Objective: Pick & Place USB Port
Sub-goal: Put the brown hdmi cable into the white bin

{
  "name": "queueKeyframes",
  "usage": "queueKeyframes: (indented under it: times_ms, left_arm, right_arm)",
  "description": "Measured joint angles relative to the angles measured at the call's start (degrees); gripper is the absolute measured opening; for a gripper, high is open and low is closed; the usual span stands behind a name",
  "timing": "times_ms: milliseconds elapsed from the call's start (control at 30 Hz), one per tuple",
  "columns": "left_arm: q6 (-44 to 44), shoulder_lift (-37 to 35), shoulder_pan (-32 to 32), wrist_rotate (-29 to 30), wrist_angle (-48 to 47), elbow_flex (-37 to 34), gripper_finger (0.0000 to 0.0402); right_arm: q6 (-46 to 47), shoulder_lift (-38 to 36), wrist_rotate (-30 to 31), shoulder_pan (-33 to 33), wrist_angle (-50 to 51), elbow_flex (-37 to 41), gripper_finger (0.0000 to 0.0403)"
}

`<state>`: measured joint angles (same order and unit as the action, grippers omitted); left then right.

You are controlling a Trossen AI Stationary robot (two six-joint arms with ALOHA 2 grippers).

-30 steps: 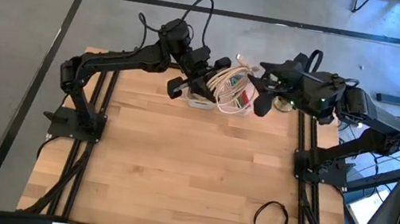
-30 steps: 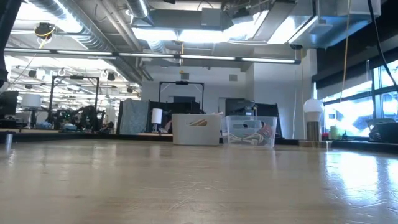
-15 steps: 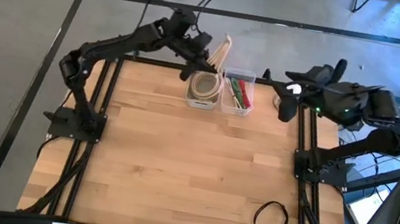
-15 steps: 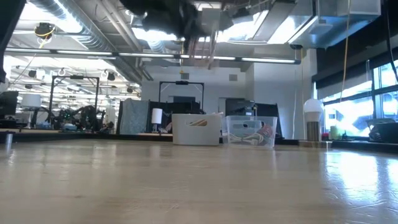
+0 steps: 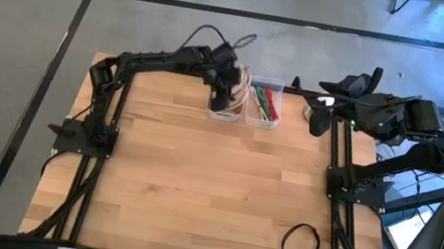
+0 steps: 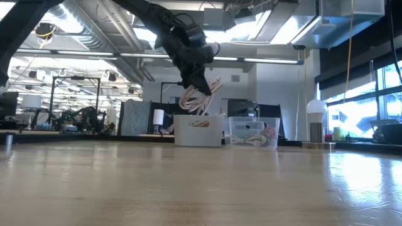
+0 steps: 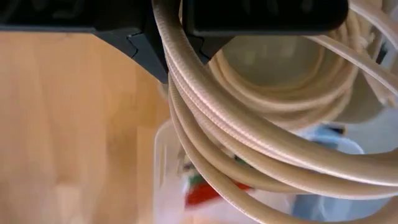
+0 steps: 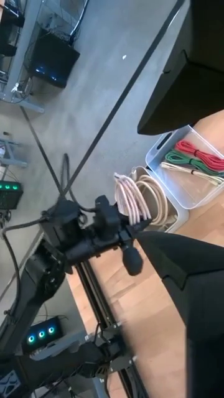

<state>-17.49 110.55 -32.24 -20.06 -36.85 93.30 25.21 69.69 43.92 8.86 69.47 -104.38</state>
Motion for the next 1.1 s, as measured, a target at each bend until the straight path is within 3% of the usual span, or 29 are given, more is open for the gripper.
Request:
queueKeyframes:
  times_ms: [200, 767, 1100]
  left_arm:
    - [-0.89, 1.31, 2.27, 6.79, -0.66, -0.02, 0.001]
    - [-0.43, 9.1, 2.89, 4.88, 5.59, 0.0, 0.001]
    - [-2.78, 9.54, 2.44, 7.3, 4.73, 0.04, 0.0016]
  right_arm:
    - [-0.08, 0.02, 0.0, 0.0, 0.42, 0.0, 0.0268]
    - [1.27, 0.02, -1.54, 0.0, 0.39, 0.01, 0.0269]
    - [6.16, 0.02, -2.15, 0.0, 3.28, 0.02, 0.0269]
